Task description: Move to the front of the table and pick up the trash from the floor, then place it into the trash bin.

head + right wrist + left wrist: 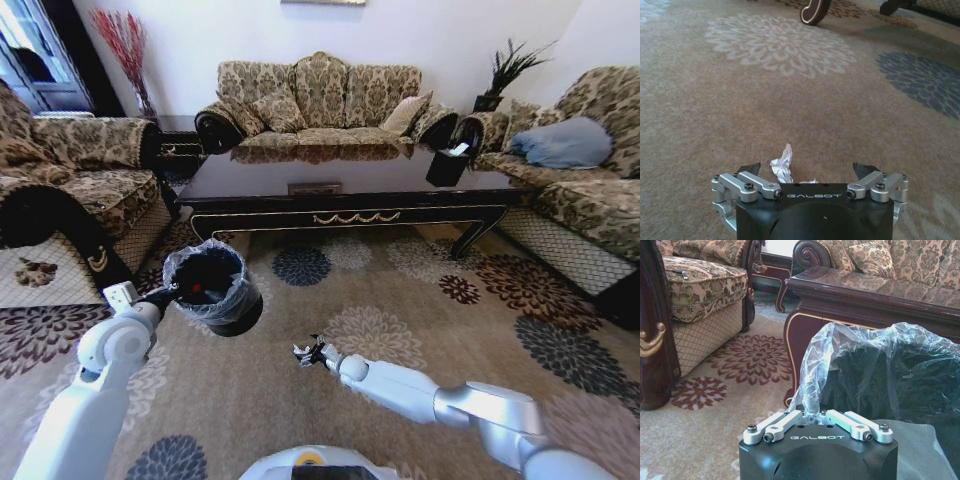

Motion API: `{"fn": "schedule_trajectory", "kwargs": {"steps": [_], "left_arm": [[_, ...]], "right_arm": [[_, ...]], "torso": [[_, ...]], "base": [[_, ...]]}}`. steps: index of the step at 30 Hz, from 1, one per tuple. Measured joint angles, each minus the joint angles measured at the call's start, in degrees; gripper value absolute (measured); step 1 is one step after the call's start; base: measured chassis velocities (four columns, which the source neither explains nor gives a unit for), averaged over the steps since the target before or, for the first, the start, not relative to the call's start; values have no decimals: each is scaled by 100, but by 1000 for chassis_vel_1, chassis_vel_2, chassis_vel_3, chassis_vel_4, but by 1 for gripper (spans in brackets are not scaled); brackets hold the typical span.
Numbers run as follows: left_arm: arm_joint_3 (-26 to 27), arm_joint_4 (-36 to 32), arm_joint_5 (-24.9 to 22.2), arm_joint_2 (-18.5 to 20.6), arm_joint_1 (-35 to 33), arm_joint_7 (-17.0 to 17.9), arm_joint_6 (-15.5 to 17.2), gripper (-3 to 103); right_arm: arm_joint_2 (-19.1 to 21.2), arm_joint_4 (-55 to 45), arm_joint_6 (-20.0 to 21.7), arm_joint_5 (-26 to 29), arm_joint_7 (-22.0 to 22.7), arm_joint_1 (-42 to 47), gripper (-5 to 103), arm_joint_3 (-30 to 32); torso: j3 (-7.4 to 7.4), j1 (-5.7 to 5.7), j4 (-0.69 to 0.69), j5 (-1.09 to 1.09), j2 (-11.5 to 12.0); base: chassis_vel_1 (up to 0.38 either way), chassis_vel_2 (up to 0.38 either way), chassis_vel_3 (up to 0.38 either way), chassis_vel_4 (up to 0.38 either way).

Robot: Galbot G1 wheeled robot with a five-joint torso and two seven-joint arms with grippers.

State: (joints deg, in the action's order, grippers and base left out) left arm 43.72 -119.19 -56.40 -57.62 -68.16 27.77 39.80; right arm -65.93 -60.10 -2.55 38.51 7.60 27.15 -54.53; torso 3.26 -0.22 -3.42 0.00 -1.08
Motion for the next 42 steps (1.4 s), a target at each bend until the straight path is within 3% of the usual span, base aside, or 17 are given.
{"fn": "schedule_trajectory", "kwargs": {"steps": [5, 9, 11, 15, 17, 20, 24, 26, 32, 38, 42], "left_arm": [[-6, -7, 2, -5, -5, 0, -2, 3], [-7, -21, 14, -22, -17, -1, -4, 3], [-7, -21, 19, -26, -21, -1, -5, 3], [-8, -22, 29, -31, -28, -2, -6, 3], [-9, -22, 29, -32, -29, -2, -6, 3], [-9, -24, 31, -32, -33, -2, -7, 3], [-10, -28, 32, -31, -36, -2, -7, 3], [-13, -33, 33, -32, -36, -2, -7, 3], [-28, -41, 33, -30, -30, -2, -7, 3], [-41, -39, 34, -29, -25, -2, -8, 3], [-44, -28, 38, -26, -24, -2, -8, 3]], "right_arm": [[3, -19, 84, 0, 157, 24, 103, -42], [8, -60, 230, 34, 311, 39, 87, -78], [0, -64, 248, 57, 339, 40, 87, -84], [-63, -64, 267, 87, 406, 54, 65, -110], [-77, -63, 267, 86, 421, 59, 65, -117], [-100, -62, 264, 71, 482, 83, 49, -152], [-71, -69, 261, 51, 582, 111, 38, -197], [-28, -90, 262, 38, 600, 123, 27, -209], [4, -134, 267, 27, 638, 140, 25, -207], [48, -207, 270, 26, 690, 122, 3, -191], [90, -222, 258, 7, 690, 112, 1, -185]], "torso": [[0, 0, 0, 0, 0], [0, 0, 0, 0, 0], [0, 0, 0, 0, 0], [0, 0, 0, 0, 0], [0, 0, 0, 0, 0], [0, 0, 0, 0, 0], [0, 0, 0, 0, 0], [0, 0, 0, 0, 0], [0, 0, 0, 0, 0], [0, 0, 0, 0, 0], [0, 0, 0, 0, 0]], "base": [[0, 0, 0, 0], [0, 0, 0, 0], [0, 0, 0, 0], [0, 0, 0, 0], [0, 0, 0, 0], [0, 0, 0, 0], [0, 0, 0, 0], [0, 0, 0, 0], [0, 0, 0, 0], [0, 0, 0, 0], [0, 0, 0, 0]]}}
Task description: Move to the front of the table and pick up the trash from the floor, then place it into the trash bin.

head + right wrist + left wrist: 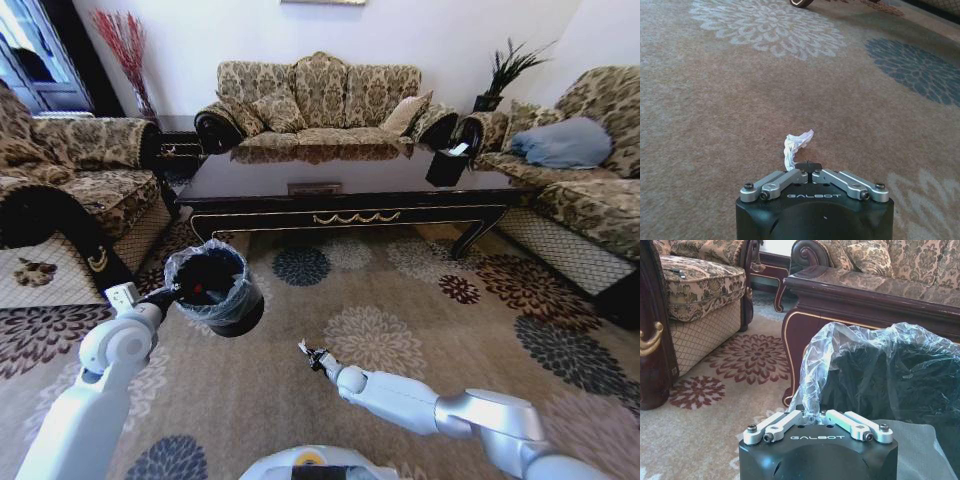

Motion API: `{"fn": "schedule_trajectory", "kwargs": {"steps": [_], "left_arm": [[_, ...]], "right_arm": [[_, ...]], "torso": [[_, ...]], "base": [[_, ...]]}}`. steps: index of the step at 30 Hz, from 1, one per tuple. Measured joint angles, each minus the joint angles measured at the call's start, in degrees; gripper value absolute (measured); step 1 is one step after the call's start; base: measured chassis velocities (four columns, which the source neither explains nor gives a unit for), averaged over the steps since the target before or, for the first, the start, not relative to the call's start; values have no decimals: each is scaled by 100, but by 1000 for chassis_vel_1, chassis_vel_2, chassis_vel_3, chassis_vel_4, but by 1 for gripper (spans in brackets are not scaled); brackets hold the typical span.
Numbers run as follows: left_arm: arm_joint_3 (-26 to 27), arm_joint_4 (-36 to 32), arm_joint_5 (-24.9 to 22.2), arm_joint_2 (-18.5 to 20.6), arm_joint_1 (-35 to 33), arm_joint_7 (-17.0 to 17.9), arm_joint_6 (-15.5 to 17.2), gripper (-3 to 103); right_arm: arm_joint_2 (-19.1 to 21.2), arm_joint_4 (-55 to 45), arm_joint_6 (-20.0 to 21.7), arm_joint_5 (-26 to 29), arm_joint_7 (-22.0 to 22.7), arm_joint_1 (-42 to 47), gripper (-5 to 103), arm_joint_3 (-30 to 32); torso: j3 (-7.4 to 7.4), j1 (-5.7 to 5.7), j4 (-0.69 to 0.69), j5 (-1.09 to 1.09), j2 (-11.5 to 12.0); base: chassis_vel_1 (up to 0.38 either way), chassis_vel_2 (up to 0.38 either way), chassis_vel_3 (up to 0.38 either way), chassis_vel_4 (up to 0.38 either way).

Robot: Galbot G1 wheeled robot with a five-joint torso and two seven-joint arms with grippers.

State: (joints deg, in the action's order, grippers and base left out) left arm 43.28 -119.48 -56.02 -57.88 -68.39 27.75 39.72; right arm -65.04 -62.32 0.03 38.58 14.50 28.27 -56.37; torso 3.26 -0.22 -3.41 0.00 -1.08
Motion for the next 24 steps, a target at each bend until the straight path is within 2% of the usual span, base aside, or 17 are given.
{"fn": "schedule_trajectory", "kwargs": {"steps": [5, 8, 11, 12, 13, 14, 18, 19, 20, 21, 23, 24], "left_arm": [[-9, 11, 9, 2, 1, 0, 0, 3], [-20, 23, 22, 2, 3, 0, 0, 3], [-33, 29, 42, 2, 6, 0, 0, 3], [-36, 30, 51, 2, 8, 1, 0, 3], [-37, 30, 53, 2, 9, 0, 0, 3], [-37, 30, 53, 2, 9, 0, 0, 3], [-20, 17, 52, 9, -12, -4, 0, 3], [-20, 17, 52, 9, -12, -4, 0, 3], [-11, 17, 52, 18, -13, -4, 0, 3], [0, 17, 49, 28, -13, -4, 0, 3], [17, 17, 29, 59, -7, -4, 0, 3], [17, 17, 29, 59, -7, -4, 0, 3]], "right_arm": [[64, -25, -48, -42, -1, 9, 0, 38], [29, -2, -238, -68, 0, 30, -3, 105], [-2, -5, -278, -40, -1, 30, 8, 111], [-22, -5, -286, -36, -10, 25, 8, 100], [-44, -4, -287, -33, -27, 20, 13, 86], [-44, -4, -287, -33, -27, 20, 13, 86], [-105, -3, -288, -7, -75, 16, 34, 24], [-105, -3, -288, -7, -75, 16, 34, 24], [-113, 2, -287, -7, -81, 16, 40, 7], [-126, 14, -286, -7, -84, 16, 40, -10], [-170, 53, -276, -11, -82, 20, 51, -31], [-170, 53, -276, -11, -82, 20, 51, -31]], "torso": [[0, 0, 0, 0, 0], [0, 0, 0, 0, 0], [0, 0, 1, 0, 0], [0, 0, 0, 0, 0], [0, 0, 0, 0, 0], [0, 0, 0, 0, 0], [0, 0, 0, 0, 0], [0, 0, 0, 0, 0], [0, 0, 0, 0, 0], [0, 0, 0, 0, 0], [0, 0, 0, 0, 0], [0, 0, 0, 0, 0]], "base": [[0, 0, 0, 0], [0, 0, 0, 0], [0, 0, 0, 0], [0, 0, 0, 0], [0, 0, 0, 0], [0, 0, 0, 0], [0, 0, 0, 0], [0, 0, 0, 0], [0, 0, 0, 0], [0, 0, 0, 0], [0, 0, 0, 0], [0, 0, 0, 0]]}}
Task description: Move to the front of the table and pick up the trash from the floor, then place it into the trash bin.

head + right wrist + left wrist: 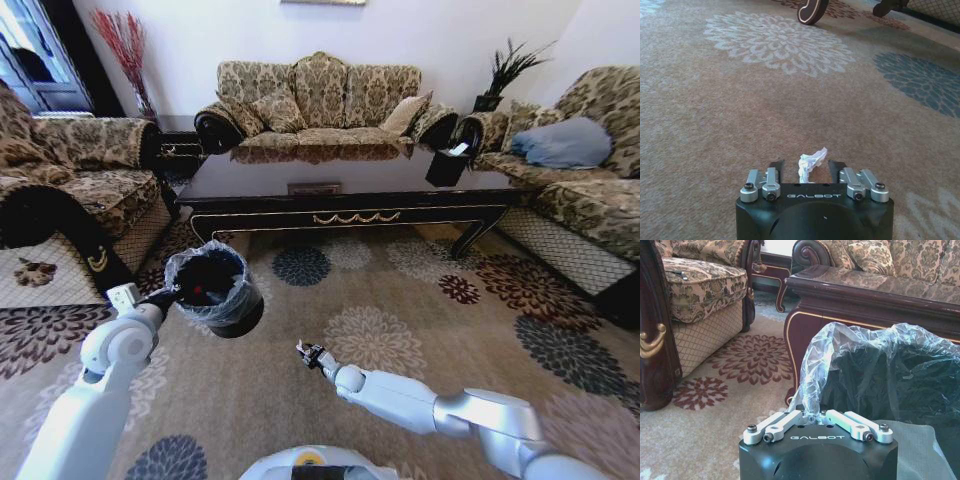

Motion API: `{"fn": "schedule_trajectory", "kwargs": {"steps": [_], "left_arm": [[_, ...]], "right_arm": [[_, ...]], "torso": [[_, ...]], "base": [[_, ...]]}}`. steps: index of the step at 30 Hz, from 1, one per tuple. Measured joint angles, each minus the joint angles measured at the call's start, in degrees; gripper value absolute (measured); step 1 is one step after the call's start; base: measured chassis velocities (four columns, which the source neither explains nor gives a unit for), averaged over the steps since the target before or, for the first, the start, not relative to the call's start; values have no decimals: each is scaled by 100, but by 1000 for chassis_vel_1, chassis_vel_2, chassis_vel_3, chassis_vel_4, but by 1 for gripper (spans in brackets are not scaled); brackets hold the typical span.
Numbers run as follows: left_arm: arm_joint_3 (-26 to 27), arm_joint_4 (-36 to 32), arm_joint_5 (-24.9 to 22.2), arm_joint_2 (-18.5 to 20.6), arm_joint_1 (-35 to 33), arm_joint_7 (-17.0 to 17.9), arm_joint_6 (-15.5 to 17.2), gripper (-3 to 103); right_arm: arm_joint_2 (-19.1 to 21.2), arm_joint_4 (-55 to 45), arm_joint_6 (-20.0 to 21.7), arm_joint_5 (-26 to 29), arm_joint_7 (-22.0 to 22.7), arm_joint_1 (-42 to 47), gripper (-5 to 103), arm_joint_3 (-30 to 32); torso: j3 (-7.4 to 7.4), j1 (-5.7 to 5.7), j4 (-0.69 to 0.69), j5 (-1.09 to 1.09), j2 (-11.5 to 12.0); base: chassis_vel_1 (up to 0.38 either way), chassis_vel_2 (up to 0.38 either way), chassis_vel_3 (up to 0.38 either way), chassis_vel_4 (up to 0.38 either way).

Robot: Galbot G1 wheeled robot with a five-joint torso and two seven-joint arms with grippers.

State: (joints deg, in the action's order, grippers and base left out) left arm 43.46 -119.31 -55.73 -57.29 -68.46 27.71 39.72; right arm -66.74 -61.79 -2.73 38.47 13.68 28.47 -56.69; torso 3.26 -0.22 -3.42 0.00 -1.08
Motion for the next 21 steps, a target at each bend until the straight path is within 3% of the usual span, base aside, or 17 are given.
{"fn": "schedule_trajectory", "kwargs": {"steps": [3, 5, 10, 12, 15, 19, 21], "left_arm": [[15, -5, -23, 34, 5, 0, 0, 3], [15, -11, -29, 35, 5, 0, 0, 3], [14, -15, -29, 23, -5, 1, 0, 3], [14, -15, -28, 22, -7, 2, 0, 3], [13, -19, -27, 17, -11, 3, 0, 3], [11, -23, -25, 9, -18, 3, 0, 3], [11, -23, -24, 9, -19, 4, 0, 3]], "right_arm": [[-35, 35, 13, -1, 11, 7, 67, -8], [-35, 40, 16, -1, 15, 7, 67, -11], [-30, 105, 20, -4, 19, 25, 92, 3], [-29, 113, 20, -6, 21, 35, 92, 14], [-27, 119, 20, -6, 22, 53, 83, 41], [-27, 139, 21, -8, 23, 77, 60, 66], [-26, 145, 21, -12, 23, 83, 60, 67]], "torso": [[0, 0, 0, 0, 0], [0, 0, 0, 0, 0], [0, 0, 0, 0, 0], [0, 0, 0, 0, 0], [0, 0, 0, 0, 0], [0, 0, 0, 0, 0], [0, 0, 0, 0, 0]], "base": [[0, 0, 0, 0], [0, 0, 0, 0], [0, 0, 0, 0], [0, 0, 0, 0], [0, 0, 0, 0], [0, 0, 0, 0], [0, 0, 0, 0]]}}
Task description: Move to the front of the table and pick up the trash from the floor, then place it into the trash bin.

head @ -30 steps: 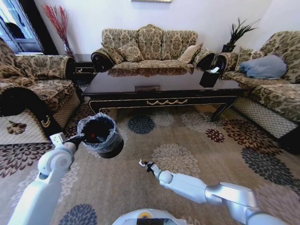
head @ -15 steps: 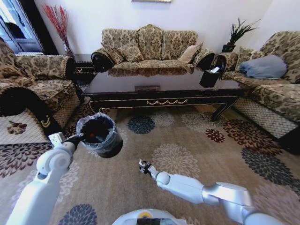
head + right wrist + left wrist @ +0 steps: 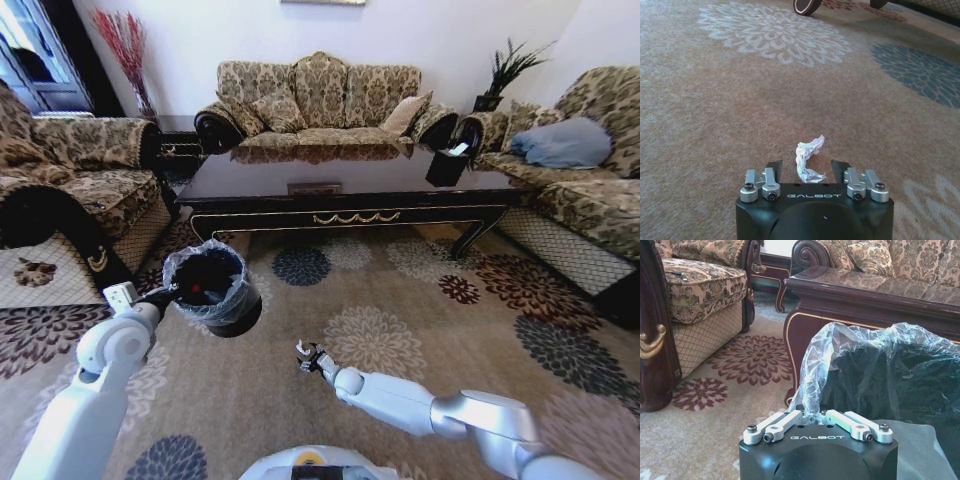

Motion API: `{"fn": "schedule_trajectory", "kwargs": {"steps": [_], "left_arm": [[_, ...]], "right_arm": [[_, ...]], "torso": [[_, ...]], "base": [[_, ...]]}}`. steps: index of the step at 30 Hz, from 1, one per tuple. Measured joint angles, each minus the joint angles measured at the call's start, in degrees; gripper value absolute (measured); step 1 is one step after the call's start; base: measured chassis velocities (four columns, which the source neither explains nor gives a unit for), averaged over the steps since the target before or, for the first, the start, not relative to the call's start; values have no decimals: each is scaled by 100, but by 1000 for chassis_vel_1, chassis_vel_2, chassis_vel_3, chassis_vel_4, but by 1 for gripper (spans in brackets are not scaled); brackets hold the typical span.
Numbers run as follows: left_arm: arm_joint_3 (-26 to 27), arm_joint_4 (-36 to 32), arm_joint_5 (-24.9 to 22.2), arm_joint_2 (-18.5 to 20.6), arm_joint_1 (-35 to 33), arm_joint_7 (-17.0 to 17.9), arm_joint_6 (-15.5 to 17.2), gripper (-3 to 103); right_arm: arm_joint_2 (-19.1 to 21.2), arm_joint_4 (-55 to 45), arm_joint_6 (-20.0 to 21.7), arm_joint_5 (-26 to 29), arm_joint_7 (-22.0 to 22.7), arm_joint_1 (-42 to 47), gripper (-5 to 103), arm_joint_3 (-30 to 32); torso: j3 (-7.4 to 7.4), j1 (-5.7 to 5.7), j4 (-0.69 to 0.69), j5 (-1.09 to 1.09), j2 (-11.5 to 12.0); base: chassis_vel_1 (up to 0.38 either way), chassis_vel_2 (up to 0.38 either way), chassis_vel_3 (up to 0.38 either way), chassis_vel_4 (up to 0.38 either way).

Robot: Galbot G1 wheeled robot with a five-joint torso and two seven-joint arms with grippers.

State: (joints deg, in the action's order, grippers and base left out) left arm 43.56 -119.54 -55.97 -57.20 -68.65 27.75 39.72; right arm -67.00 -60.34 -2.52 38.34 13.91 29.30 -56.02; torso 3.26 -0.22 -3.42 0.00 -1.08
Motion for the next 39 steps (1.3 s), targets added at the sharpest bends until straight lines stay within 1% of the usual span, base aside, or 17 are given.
{"fn": "schedule_trajectory", "kwargs": {"steps": [1, 2, 3, 4, 6, 11, 15, 18, 20, 21, 22, 28, 31, 32, 34, 39], "left_arm": [[0, 0, 0, 1, 0, 1, 0, 3], [1, -1, 0, 3, 0, 1, 0, 3], [2, -1, 0, 7, 0, 1, 0, 3], [2, -1, 0, 7, 0, 1, 0, 3], [4, -5, -2, 19, -1, 2, 0, 3], [4, -11, -4, 13, -2, 6, 0, 3], [-3, -11, -3, 8, -2, 7, 0, 3], [-5, -7, -2, 8, 1, 9, 0, 3], [-6, -4, -2, 8, 3, 8, 0, 3], [-6, 0, -2, 8, 4, 8, 0, 3], [-7, 3, -1, 5, 4, 9, 0, 3], [-15, 30, 11, -10, 1, 9, -2, 3], [-19, 38, 15, -11, 2, 9, -3, 3], [-23, 45, 19, -13, 3, 9, -5, 3], [-42, 63, 41, -21, 4, 8, -7, 3], [-84, 84, 64, -40, 15, 8, -7, 3]], "right_arm": [[0, 6, 0, -5, 0, 5, 55, 0], [1, 10, 0, -9, 0, 10, 55, 1], [2, 15, 0, -12, 0, 14, 44, 0], [2, 15, 0, -12, 0, 14, 44, 0], [2, 24, 0, -10, 1, 20, 36, 0], [46, 15, 0, -14, 1, 31, 34, 0], [101, -9, -2, -39, 0, 36, 30, -9], [151, -23, -6, -64, -2, 43, 19, -15], [164, -24, -8, -74, -3, 47, 19, -17], [174, -24, -10, -85, -4, 53, 15, -17], [177, -24, -12, -95, -4, 61, 13, -17], [193, -16, -23, -177, -9, 112, 12, -11], [218, -17, -36, -210, -15, 125, 8, 1], [236, -23, -48, -229, -21, 127, 3, 11], [304, -87, -86, -246, -26, 114, 1, 21], [538, -409, -190, -222, -23, -113, 0, -1]], "torso": [[0, 0, 0, 0, 0], [0, 0, 0, 0, 0], [0, 0, 0, 0, 0], [0, 0, 0, 0, 0], [0, 0, 0, 0, 0], [0, 0, 0, 0, 0], [0, 0, -1, 0, 0], [0, 0, 0, 0, 0], [0, 0, 0, 0, 0], [0, 0, 0, 0, 0], [0, 0, 0, 0, 0], [0, 0, 0, 0, 0], [0, 0, 0, 0, 0], [0, 0, 0, 0, 0], [0, 0, 0, 0, 0], [0, 0, 0, 0, 0]], "base": [[0, 0, 0, 0], [0, 0, 0, 0], [0, 0, 0, 0], [0, 0, 0, 0], [0, 0, 0, 0], [0, 0, 0, 0], [0, 0, 0, 0], [0, 0, 0, 0], [0, 0, 0, 0], [0, 0, 0, 0], [0, 0, 0, 0], [0, 0, 0, 0], [0, 0, 0, 0], [0, 0, 0, 0], [0, 0, 0, 0], [0, 0, 0, 0]]}}
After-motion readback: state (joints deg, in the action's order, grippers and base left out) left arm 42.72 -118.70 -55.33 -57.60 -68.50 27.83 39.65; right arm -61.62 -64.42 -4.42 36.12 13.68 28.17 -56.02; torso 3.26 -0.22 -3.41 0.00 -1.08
